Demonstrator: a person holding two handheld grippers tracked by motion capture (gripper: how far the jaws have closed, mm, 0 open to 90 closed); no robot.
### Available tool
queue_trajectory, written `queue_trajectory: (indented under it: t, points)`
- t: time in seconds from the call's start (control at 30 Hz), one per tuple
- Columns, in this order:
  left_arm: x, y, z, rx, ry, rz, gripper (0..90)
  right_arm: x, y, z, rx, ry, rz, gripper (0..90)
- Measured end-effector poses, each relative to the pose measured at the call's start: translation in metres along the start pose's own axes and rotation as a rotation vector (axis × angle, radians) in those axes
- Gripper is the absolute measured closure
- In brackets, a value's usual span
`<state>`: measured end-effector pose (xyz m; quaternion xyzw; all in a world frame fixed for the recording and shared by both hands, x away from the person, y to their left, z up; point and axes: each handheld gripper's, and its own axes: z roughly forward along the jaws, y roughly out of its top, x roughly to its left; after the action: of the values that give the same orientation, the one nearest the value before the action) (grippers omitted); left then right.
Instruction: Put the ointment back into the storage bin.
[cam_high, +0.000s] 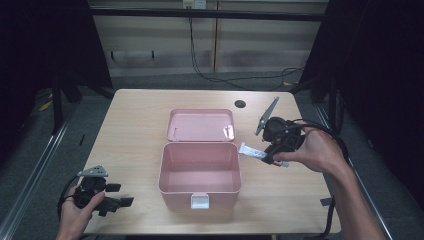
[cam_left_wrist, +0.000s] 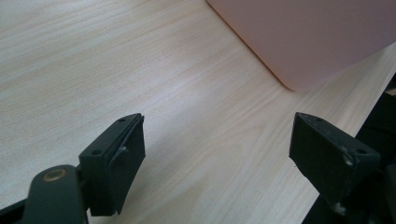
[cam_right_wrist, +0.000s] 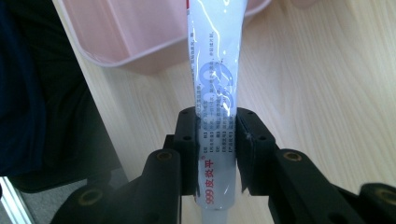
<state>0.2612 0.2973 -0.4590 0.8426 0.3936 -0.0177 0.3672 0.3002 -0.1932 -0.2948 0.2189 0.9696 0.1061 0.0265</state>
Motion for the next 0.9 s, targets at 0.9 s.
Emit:
queue_trajectory:
  t: [0.9]
  points:
    - [0.0, 0.0, -0.001, 0.001, -0.003, 0.004, 18.3, 0.028, 0.079, 0.024, 0.023, 0.103, -0.189, 71.9]
